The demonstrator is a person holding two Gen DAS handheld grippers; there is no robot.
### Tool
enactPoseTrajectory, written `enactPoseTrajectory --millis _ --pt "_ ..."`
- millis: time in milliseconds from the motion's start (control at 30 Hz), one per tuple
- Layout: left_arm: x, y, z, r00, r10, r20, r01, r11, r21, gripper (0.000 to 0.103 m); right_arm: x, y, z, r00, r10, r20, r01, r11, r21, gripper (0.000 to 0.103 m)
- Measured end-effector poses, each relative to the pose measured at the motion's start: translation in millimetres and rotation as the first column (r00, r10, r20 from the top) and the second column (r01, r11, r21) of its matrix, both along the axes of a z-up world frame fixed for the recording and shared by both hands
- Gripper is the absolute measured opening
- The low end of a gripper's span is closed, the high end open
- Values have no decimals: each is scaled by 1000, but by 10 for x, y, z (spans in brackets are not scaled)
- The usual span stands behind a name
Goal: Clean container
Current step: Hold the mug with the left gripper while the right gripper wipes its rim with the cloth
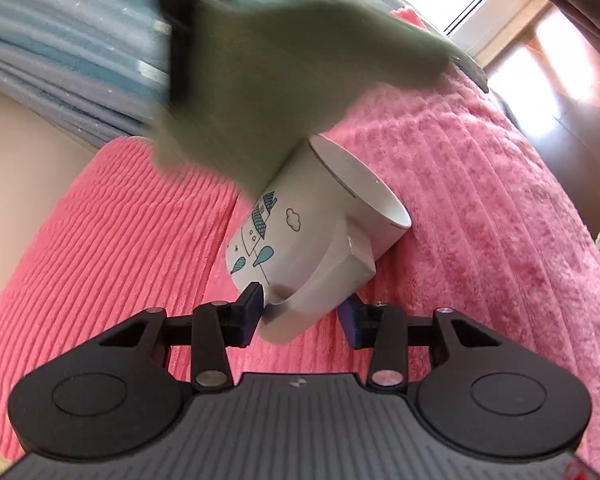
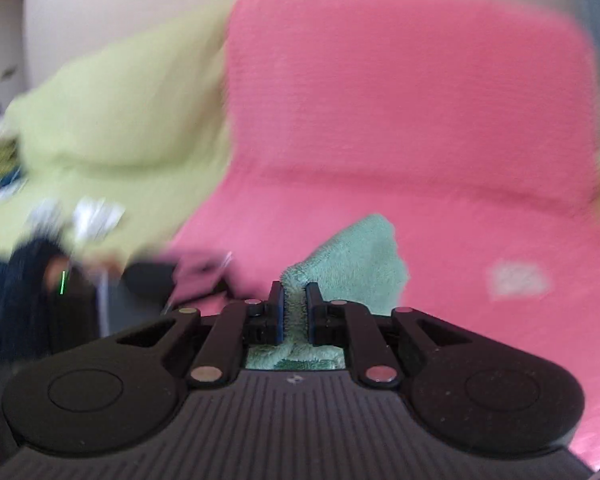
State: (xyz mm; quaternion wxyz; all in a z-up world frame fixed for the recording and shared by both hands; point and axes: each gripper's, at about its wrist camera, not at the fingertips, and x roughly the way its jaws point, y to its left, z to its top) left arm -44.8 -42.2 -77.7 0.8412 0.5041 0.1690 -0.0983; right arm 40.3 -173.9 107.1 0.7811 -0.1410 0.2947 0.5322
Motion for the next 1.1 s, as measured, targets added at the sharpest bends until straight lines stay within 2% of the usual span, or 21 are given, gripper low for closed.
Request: enactPoseTrajectory --millis 100,200,267,367,433,500,667,767,967,1100 --pt "7 -1 0 1000 0 -6 0 1000 -16 48 50 223 -340 997 -19 -70 13 996 -89 7" --pt "12 -3 -23 1000 -20 -5 20 1000 -20 46 256 178 -383 983 -62 -174 61 998 -6 6" --pt "18 -27 -19 999 -34 6 34 999 -22 45 349 143 -381 978 -78 -191 86 996 33 6" --pt "-9 -77 -77 998 -61 25 60 998 34 45 545 74 -447 961 -111 -254 148 980 130 5" --pt "-20 -91 -98 997 -69 22 68 997 43 45 668 -5 -516 946 -113 -303 178 965 194 4" --pt "-14 -109 -120 997 -71 26 70 996 52 45 759 -56 -566 938 -112 -328 199 949 246 3" --pt "-7 -175 -170 995 -90 40 86 993 75 45 1035 -77 -640 921 -144 -361 263 915 306 3" --pt "-21 -181 -195 994 -96 48 92 991 93 46 1220 -28 -712 904 -173 -391 304 902 305 4" --pt "-5 -187 -203 996 -86 40 82 992 91 46 1561 -41 -814 883 -238 -404 355 903 243 10" --pt "61 -164 -229 998 -49 43 45 994 101 46 1713 -132 -970 854 -334 -399 429 886 175 9"
